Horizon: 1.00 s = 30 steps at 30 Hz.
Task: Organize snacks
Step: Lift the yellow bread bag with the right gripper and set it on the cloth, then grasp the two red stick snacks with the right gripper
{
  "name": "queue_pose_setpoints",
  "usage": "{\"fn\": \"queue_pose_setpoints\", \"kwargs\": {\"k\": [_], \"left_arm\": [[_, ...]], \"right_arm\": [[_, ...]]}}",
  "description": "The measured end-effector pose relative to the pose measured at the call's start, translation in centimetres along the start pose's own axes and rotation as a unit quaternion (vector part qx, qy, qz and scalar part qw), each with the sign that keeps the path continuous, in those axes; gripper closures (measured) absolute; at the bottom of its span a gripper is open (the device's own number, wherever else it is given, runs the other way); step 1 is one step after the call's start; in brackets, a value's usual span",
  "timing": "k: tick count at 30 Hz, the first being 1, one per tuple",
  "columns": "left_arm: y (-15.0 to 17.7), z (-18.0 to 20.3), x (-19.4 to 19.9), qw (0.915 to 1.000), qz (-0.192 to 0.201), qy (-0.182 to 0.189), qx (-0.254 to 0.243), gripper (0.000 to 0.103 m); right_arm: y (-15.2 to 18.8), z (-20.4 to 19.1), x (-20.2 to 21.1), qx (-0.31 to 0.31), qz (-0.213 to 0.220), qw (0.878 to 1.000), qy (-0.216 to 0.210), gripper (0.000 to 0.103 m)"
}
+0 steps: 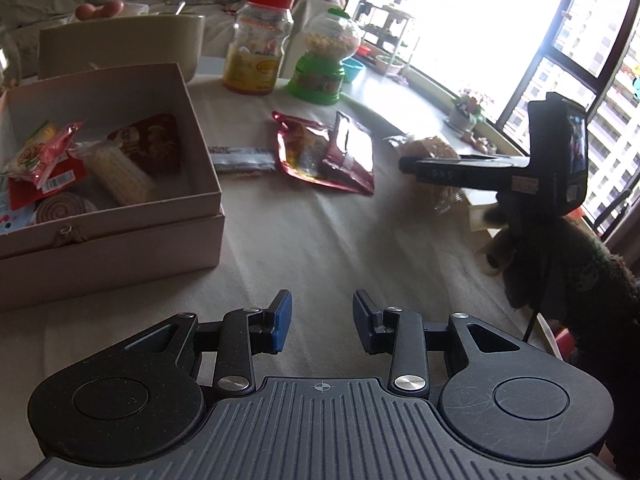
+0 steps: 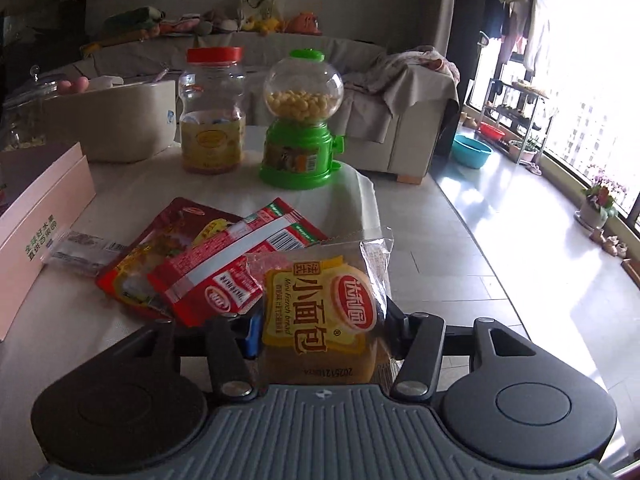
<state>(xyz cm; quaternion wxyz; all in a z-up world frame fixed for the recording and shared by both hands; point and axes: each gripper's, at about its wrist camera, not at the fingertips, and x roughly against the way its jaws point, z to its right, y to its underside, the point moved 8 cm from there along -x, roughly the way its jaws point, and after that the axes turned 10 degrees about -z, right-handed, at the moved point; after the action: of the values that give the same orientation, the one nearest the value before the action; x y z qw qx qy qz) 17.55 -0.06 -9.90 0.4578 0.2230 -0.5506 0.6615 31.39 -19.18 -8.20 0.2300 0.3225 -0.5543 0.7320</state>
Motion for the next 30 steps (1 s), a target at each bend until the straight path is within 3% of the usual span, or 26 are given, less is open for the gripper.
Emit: {"fn": "queue_pose_setpoints", "kwargs": {"k": [6, 9, 14, 19, 23, 27, 30], "left_arm": [[0.1, -0.2, 0.5, 0.9999, 0.002, -0.013, 0.000, 0.065], [0.0, -0.4, 0.6, 0.9999, 0.003, -0.014, 0.003, 0.065], [0.2, -0.4, 0.6, 0.9999, 0.005, -0.010, 0.004, 0.065], [0.4, -0.7, 0.6, 0.9999, 0.006, -0.006, 0.008, 0.065], [0.6, -1.0, 0.4, 0.9998, 0.006, -0.001, 0.016, 0.065], [0.8, -1.4, 0.1, 0.9997, 0.003, 0.003, 0.025, 0.065], [0.9, -1.5, 0.0, 0.9996, 0.006, 0.004, 0.028, 0.065]], "right_arm": [[-1.0, 2.4, 0.5, -0.028, 0.021, 0.998, 0.043, 0.049], [-1.0, 2.2, 1.7, -0.043, 0.018, 0.999, 0.003, 0.049], [0.3, -1.4, 4.7, -0.008, 0.011, 0.998, -0.066, 0.049], [3.0, -5.3, 7.3, 0.029, -0.022, 0.989, -0.142, 0.048], [4.7, -7.5, 8.3, 0.036, -0.062, 0.974, -0.214, 0.024], [3.7, -6.8, 8.7, 0.013, -0.048, 0.975, -0.218, 0.020], [1.9, -5.4, 6.8, -0.027, -0.043, 0.981, -0.187, 0.020]]}}
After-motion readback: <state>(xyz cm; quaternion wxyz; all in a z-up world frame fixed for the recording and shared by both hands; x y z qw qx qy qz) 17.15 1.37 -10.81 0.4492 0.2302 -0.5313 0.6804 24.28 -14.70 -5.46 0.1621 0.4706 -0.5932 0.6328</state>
